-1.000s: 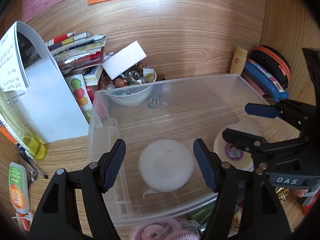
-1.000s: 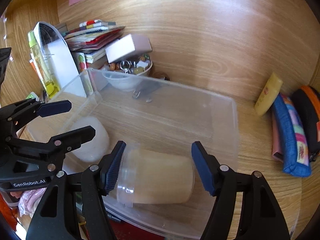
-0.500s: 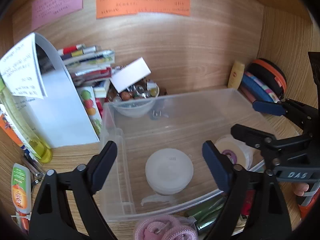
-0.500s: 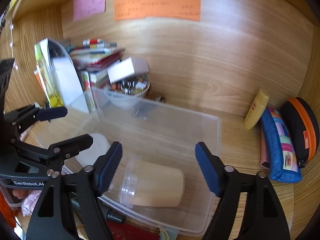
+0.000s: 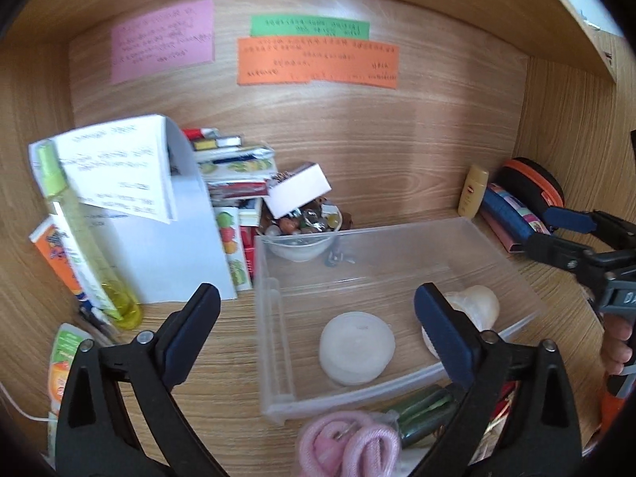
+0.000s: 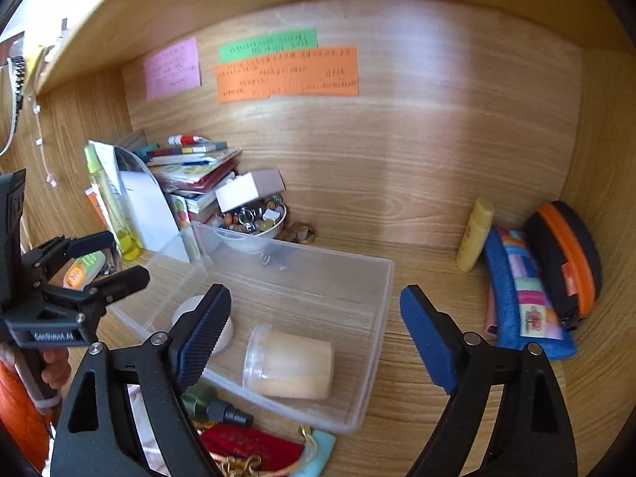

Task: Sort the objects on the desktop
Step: 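Open both tools to drop the container and jar into the box, then grasp the bagged pink rope with the left tool while the right grasps the pink timer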

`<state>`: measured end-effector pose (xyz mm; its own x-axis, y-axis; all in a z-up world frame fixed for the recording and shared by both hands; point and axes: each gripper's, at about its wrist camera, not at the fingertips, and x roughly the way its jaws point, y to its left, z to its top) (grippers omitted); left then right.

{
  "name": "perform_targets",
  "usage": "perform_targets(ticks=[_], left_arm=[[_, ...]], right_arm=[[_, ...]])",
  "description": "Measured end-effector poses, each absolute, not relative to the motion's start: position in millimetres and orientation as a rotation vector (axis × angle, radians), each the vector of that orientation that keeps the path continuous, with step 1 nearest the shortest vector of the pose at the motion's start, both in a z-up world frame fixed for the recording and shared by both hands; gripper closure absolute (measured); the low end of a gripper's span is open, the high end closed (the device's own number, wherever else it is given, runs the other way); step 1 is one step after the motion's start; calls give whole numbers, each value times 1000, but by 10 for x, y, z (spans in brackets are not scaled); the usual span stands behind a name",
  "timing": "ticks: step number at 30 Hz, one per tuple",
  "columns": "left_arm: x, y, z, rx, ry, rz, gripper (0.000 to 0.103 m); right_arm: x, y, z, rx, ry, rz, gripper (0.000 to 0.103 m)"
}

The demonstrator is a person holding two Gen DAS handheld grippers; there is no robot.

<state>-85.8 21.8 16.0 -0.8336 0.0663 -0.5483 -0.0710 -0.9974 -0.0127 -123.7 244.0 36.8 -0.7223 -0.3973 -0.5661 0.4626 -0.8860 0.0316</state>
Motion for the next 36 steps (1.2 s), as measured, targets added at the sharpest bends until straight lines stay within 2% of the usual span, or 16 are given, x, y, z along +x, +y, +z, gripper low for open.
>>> perform_targets(ticks=[4, 18, 24, 36], left_arm=[[-656, 159, 184, -856, 27, 2948, 3], [-154, 113, -260, -1022, 112, 2892, 1], [-140, 72, -473, -1121, 16, 2801, 1], [-228, -8, -744, -1261, -203, 2639, 1]], right_arm=[[-1028, 2507, 415, 757, 183, -2556, 11], [-444, 2722, 107, 809, 180, -2548, 10], [-224, 2652, -105, 836, 264, -2534, 10], [9, 2580, -290, 912, 200, -2372, 10]])
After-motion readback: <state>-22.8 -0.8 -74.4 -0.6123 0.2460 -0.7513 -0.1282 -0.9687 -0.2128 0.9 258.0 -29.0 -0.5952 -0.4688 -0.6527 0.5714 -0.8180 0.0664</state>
